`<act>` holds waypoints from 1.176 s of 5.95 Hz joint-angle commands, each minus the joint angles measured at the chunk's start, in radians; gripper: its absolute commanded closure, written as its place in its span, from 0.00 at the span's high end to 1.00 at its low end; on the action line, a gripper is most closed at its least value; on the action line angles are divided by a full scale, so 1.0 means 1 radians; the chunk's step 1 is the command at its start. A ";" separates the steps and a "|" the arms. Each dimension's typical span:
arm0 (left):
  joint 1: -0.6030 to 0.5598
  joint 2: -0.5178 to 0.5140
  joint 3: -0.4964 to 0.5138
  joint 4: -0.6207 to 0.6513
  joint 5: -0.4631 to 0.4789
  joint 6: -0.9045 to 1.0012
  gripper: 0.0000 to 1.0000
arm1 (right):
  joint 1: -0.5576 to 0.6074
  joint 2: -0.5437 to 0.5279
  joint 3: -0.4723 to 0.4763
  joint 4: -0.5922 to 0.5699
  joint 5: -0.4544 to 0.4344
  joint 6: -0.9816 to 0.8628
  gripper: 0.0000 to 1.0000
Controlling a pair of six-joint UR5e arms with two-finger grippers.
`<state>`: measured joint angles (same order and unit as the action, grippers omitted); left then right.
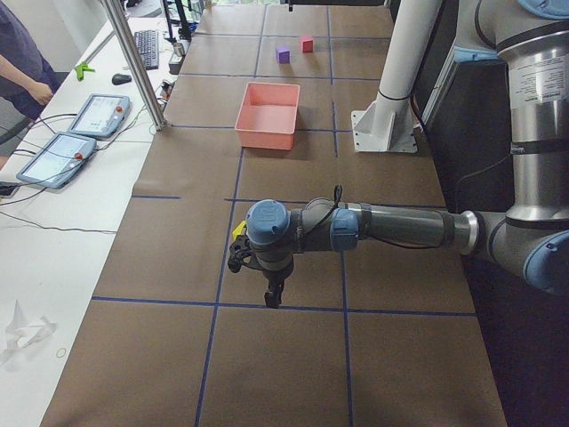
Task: Place blocks into pink bin with both arms
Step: 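Move the right gripper down toward the red cube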
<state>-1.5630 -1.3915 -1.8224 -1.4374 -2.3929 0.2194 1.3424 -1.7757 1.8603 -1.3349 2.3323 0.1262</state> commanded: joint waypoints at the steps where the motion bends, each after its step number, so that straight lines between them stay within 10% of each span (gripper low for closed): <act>1: 0.001 0.000 -0.001 0.000 0.000 0.000 1.00 | -0.150 -0.086 -0.003 0.266 -0.036 0.233 1.00; 7: 0.000 0.000 -0.006 -0.001 0.000 0.000 1.00 | -0.347 -0.137 -0.088 0.352 -0.149 0.336 0.99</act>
<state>-1.5631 -1.3913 -1.8272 -1.4389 -2.3931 0.2193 1.0122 -1.9119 1.7915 -0.9824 2.1913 0.4632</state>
